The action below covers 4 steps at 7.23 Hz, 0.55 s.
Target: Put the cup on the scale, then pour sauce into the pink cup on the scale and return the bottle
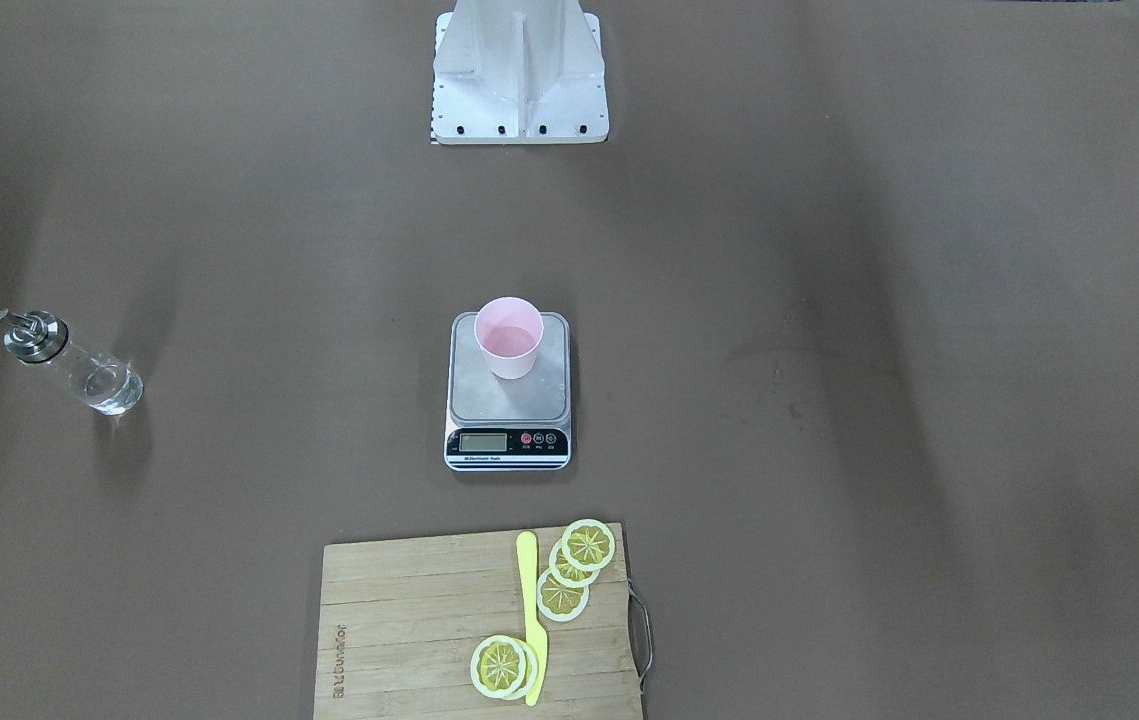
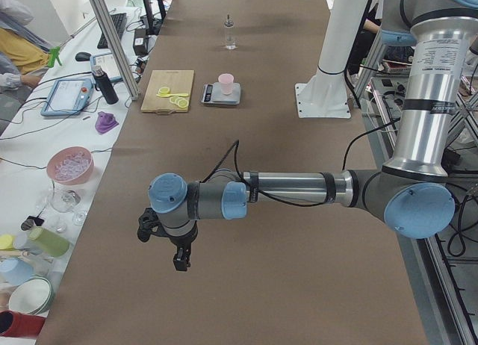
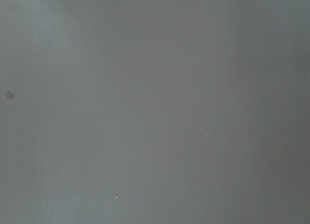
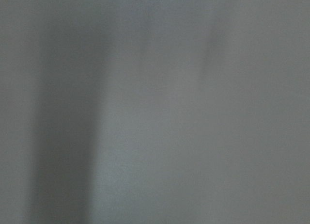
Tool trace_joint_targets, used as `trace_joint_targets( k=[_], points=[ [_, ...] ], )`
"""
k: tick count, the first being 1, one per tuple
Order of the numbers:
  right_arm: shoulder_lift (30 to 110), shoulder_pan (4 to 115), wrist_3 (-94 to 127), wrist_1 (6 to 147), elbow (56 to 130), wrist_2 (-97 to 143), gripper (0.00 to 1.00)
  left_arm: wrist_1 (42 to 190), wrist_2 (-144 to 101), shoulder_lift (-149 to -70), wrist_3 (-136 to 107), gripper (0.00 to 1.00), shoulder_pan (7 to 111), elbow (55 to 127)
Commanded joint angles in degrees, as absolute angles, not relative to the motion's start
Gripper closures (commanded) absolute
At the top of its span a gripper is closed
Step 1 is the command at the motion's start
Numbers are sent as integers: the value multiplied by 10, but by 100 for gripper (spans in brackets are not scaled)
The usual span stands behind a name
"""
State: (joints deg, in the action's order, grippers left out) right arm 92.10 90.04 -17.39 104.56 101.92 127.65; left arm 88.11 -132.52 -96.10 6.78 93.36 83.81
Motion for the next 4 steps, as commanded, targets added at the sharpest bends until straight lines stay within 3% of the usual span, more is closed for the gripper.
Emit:
trace_joint_targets(
  k=[1,4],
  points=[
    [924,899,-173,1043,1026,1280,0,885,-1328,-959,67,2,931,841],
    [922,899,-173,1043,1020,1284,0,884,-1330,-962,69,2,931,843]
  ],
)
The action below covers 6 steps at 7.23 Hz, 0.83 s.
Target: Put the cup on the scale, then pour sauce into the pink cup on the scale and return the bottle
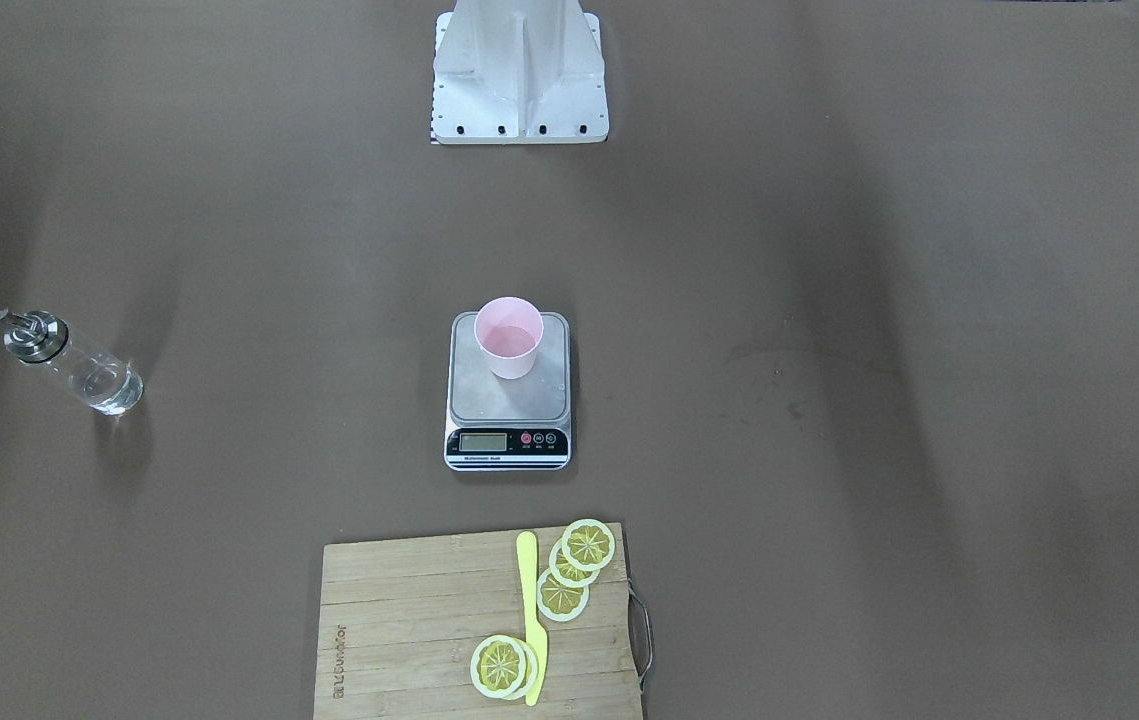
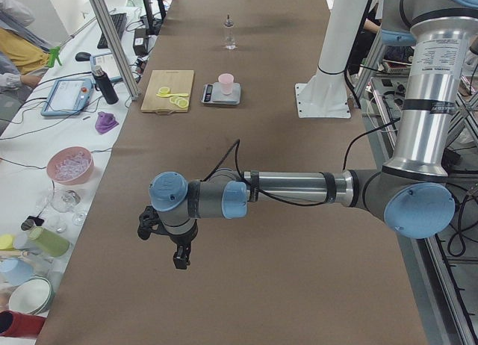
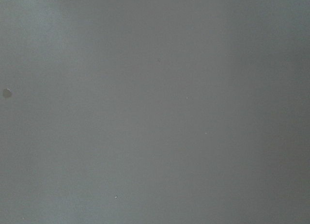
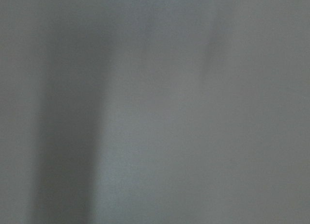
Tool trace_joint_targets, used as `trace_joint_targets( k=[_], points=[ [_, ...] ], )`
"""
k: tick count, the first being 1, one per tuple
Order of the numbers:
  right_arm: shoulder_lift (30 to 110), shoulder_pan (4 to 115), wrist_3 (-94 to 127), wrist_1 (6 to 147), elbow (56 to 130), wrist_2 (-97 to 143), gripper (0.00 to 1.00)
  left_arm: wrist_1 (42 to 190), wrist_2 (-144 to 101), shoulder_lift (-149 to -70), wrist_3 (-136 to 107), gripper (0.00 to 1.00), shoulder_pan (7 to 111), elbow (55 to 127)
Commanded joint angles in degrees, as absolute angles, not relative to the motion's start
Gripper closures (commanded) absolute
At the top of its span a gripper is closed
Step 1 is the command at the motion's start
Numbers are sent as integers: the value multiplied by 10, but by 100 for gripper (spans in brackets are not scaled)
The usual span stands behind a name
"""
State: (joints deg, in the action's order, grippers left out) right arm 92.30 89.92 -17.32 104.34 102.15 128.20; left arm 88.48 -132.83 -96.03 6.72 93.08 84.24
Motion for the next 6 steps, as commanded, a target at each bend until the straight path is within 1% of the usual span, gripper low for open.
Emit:
trace_joint_targets(
  k=[1,6],
  points=[
    [922,899,-173,1043,1020,1285,0,884,-1330,-962,69,2,931,845],
    [924,899,-173,1048,1026,1298,0,887,-1330,-960,69,2,931,843]
  ],
)
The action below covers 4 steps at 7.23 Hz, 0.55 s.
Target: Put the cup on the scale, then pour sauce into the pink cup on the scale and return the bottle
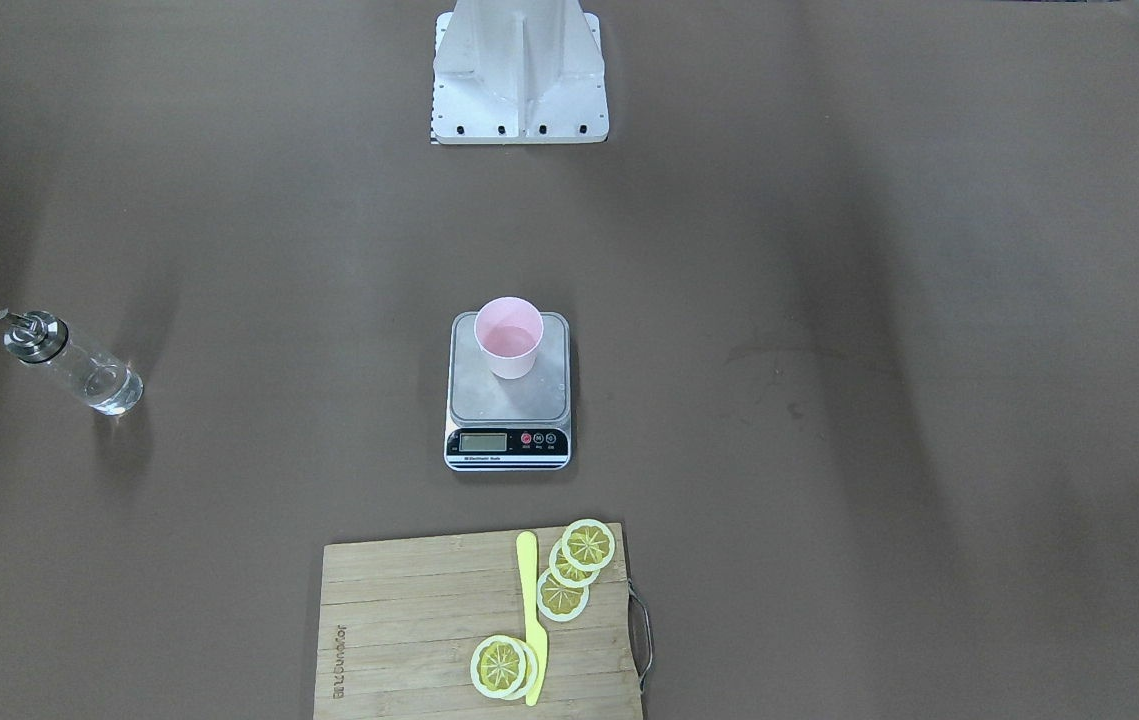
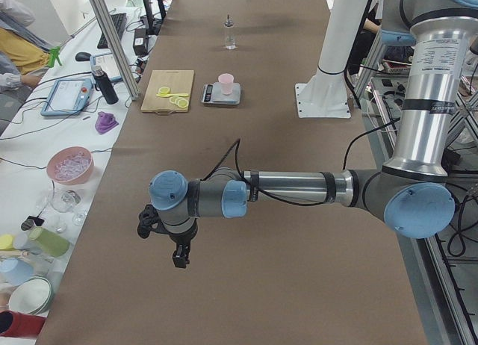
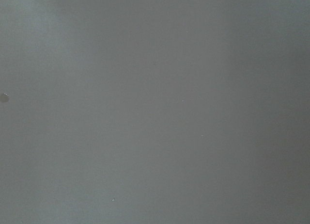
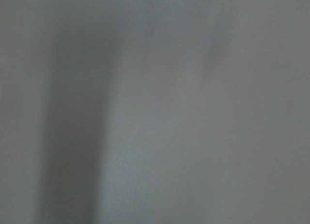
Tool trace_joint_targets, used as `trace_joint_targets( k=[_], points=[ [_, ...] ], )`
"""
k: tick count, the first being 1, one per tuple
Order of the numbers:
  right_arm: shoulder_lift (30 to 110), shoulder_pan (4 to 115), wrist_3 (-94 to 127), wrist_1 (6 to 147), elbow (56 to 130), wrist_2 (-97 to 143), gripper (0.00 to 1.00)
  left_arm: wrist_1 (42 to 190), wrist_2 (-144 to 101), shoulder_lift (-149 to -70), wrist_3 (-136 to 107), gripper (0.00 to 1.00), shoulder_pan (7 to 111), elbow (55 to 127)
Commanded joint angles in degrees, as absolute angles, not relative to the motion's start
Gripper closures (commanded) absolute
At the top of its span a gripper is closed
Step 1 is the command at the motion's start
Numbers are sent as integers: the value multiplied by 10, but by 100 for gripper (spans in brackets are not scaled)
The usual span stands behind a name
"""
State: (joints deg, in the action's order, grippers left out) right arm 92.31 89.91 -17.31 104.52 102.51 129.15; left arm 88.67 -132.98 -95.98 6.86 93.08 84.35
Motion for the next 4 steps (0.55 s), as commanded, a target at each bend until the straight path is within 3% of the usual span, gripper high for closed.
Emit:
trace_joint_targets(
  k=[1,4],
  points=[
    [924,899,-173,1047,1026,1300,0,887,-1330,-960,69,2,931,845],
    [924,899,-173,1047,1030,1310,0,887,-1331,-962,69,2,931,846]
  ],
)
